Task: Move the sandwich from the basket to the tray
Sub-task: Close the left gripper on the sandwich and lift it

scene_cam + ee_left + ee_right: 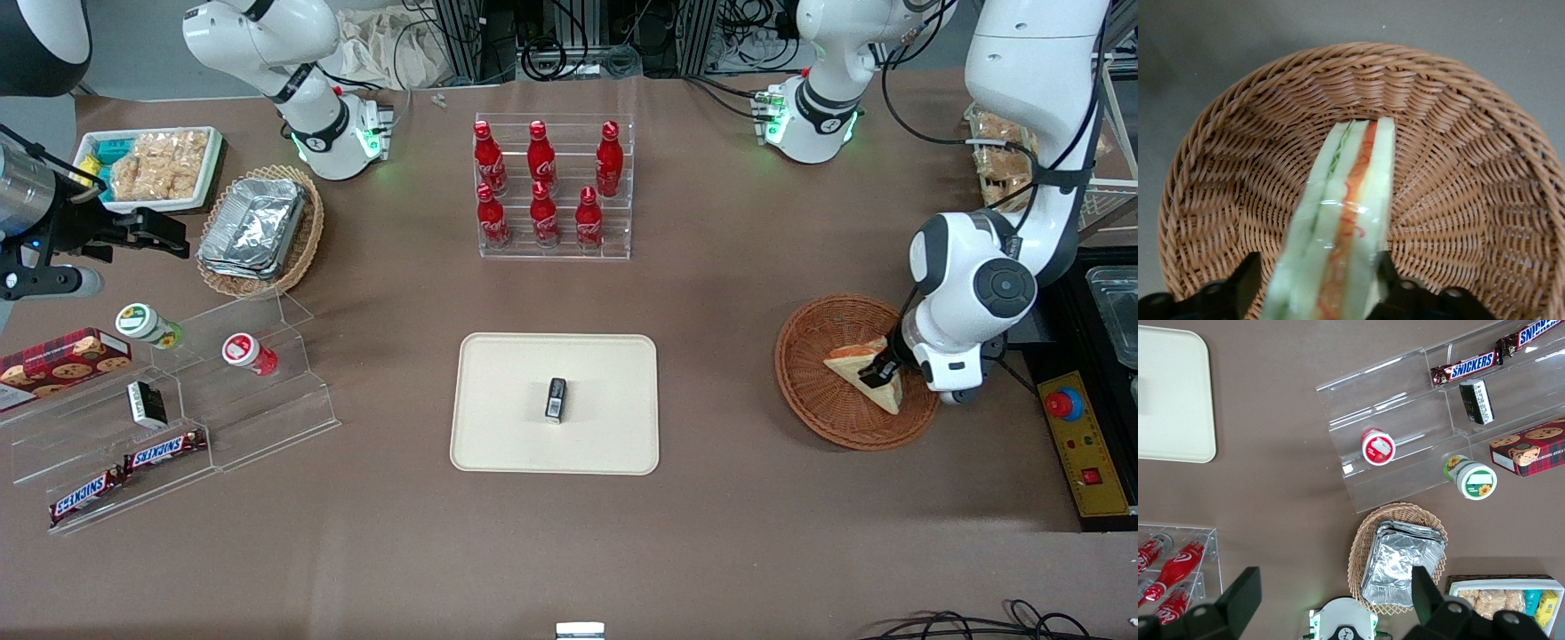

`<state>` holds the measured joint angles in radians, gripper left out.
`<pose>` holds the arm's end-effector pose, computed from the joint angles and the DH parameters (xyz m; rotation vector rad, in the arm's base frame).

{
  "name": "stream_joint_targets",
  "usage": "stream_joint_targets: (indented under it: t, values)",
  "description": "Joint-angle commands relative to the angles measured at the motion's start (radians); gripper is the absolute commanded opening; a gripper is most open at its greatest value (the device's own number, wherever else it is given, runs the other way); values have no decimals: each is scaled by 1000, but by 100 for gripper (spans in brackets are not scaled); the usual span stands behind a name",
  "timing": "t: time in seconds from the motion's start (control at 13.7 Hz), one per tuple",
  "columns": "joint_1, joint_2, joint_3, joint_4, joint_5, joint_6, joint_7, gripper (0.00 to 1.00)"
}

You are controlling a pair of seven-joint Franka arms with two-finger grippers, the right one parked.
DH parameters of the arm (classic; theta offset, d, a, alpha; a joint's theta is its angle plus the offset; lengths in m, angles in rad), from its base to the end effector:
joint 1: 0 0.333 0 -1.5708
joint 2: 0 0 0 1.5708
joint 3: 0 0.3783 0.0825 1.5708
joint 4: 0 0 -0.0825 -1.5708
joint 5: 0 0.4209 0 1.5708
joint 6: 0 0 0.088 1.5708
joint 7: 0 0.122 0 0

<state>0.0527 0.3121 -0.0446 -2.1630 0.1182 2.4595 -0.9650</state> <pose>0.6059 0.0063 0.2647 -2.7860 -1.3164 -0.0225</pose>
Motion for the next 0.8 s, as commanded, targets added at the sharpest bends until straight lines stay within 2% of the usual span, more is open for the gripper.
stream_joint_targets:
  t: [0.0, 0.22, 0.37, 0.51, 0.73]
  values:
    - [-14, 2, -3, 24, 23, 23, -61, 0]
    - [-16, -22, -6, 41, 24, -11, -51, 0]
    - [-17, -54, -9, 87, 24, -109, -38, 0]
    - [-16, -76, -27, 197, 23, -285, 5, 0]
    - [-16, -70, -75, 447, 18, -595, 19, 0]
